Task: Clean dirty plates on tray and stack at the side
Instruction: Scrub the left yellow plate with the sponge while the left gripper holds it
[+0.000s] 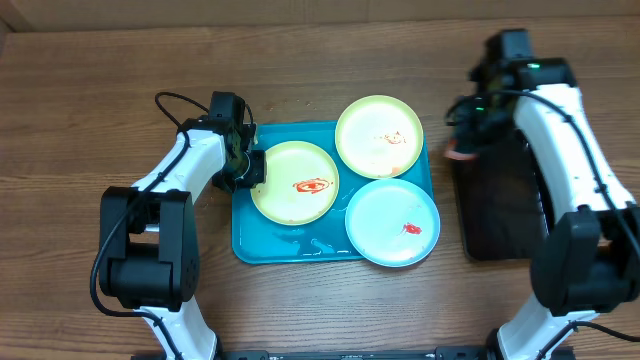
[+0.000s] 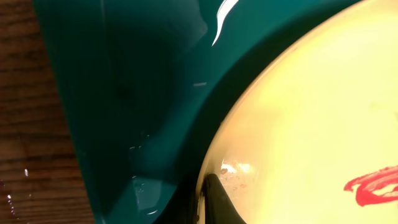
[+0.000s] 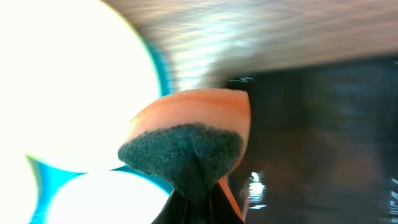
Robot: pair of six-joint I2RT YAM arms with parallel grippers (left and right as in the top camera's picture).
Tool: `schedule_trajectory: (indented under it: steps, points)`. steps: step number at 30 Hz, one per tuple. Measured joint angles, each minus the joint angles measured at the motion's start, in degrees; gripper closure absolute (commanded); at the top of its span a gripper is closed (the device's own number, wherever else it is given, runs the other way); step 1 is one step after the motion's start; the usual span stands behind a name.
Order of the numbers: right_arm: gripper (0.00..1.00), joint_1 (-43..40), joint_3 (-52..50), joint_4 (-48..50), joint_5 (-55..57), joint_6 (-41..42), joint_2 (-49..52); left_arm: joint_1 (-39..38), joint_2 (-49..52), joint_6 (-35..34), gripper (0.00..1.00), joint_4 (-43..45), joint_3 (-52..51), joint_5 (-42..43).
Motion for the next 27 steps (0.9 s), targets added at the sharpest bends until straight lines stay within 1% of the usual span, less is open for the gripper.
schedule_trajectory:
  steps: [6, 10, 14, 19, 27]
  points:
    - [0.96, 14.91, 1.73, 8.0, -4.48, 8.72, 0.0, 0.0, 0.0, 0.0, 0.96, 0.55, -0.09, 1.27]
    - [0.96, 22.34, 1.79, 12.2, -5.75, 13.18, 0.55, 0.0, 0.0, -0.02, 0.96, 0.63, -0.11, 1.51]
    - [0.96, 25.66, 2.36, 14.69, -6.03, 14.91, 4.26, 0.0, 0.0, -0.02, 0.96, 0.66, -0.11, 1.53]
    - [0.96, 28.76, 2.4, 15.39, -4.81, 16.98, 12.31, 0.0, 0.0, -0.02, 0.96, 0.68, -0.11, 1.73]
    - [0.96, 29.33, 2.4, 15.13, -1.68, 19.89, 18.14, 0.0, 0.0, -0.02, 0.96, 0.72, -0.11, 1.92]
